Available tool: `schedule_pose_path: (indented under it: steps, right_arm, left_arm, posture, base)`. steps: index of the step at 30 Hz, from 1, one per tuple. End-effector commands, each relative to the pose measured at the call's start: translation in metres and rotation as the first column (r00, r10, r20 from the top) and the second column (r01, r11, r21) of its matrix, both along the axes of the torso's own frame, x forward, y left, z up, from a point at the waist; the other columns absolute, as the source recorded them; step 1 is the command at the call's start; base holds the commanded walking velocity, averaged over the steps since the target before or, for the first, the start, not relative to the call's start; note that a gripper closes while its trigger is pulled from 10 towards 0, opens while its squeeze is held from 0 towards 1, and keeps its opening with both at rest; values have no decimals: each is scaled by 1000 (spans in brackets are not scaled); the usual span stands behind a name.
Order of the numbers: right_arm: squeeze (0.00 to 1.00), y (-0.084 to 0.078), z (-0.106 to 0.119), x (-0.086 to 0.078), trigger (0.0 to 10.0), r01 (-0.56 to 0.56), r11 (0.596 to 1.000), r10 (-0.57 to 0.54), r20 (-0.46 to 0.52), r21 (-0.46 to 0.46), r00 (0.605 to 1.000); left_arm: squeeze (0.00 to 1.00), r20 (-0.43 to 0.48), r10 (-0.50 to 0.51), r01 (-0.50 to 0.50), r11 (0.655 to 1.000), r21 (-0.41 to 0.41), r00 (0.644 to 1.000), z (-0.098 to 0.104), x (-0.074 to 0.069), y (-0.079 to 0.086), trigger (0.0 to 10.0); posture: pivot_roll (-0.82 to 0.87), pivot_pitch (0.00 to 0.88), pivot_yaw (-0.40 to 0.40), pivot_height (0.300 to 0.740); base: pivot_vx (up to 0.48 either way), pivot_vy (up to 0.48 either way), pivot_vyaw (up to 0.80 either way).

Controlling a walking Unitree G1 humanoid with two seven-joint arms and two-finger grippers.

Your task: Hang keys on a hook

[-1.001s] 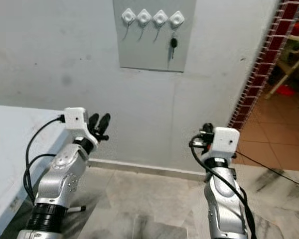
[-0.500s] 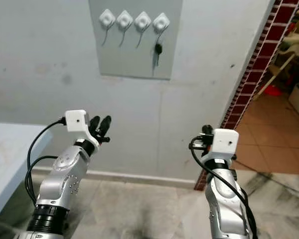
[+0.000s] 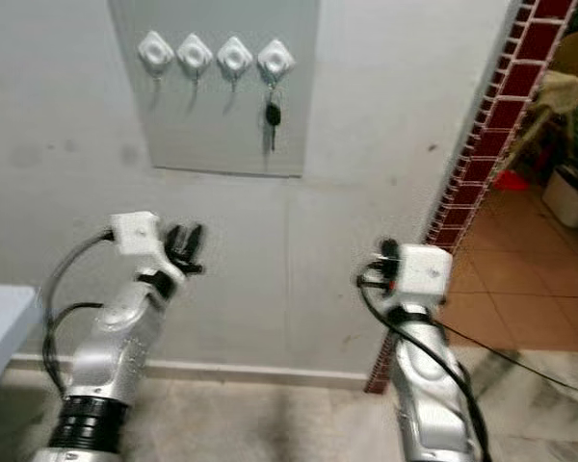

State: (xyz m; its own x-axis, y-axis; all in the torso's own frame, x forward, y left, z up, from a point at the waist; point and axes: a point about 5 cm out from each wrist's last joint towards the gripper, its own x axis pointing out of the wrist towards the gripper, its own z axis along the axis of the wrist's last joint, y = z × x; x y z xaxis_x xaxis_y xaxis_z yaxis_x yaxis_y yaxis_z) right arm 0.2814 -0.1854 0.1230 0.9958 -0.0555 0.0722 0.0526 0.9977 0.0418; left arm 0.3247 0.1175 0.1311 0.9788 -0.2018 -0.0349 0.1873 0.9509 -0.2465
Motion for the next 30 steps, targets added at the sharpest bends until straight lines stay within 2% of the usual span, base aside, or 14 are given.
schedule_pose_path:
  steps: [1,7,16,30]
  right_arm:
    - [0,10,8,4,10000,-35,999,34,28,9,999]
    - [0,10,8,5,10000,-38,999,38,29,7,999]
    - [0,13,7,6,10000,-61,998,61,15,-3,998]
    - [0,17,2,7,10000,-64,998,64,-34,-9,997]
  left_arm:
    - [0,9,26,-27,1000,12,1000,3,2,9,10000]
    - [0,10,30,-30,999,15,1000,4,2,9,10000]
    - [0,24,30,-30,999,26,999,7,4,5,10000]
    - [0,10,45,-45,999,15,999,12,8,11,10000]
  posture:
    - [87,0,-27,740]
    - [87,0,-28,740]
    - [91,0,-30,740]
    - [88,0,-28,740]
  base:
    - [416,0,0]
    - [417,200,0]
    - [0,0,0]
    - [0,0,0]
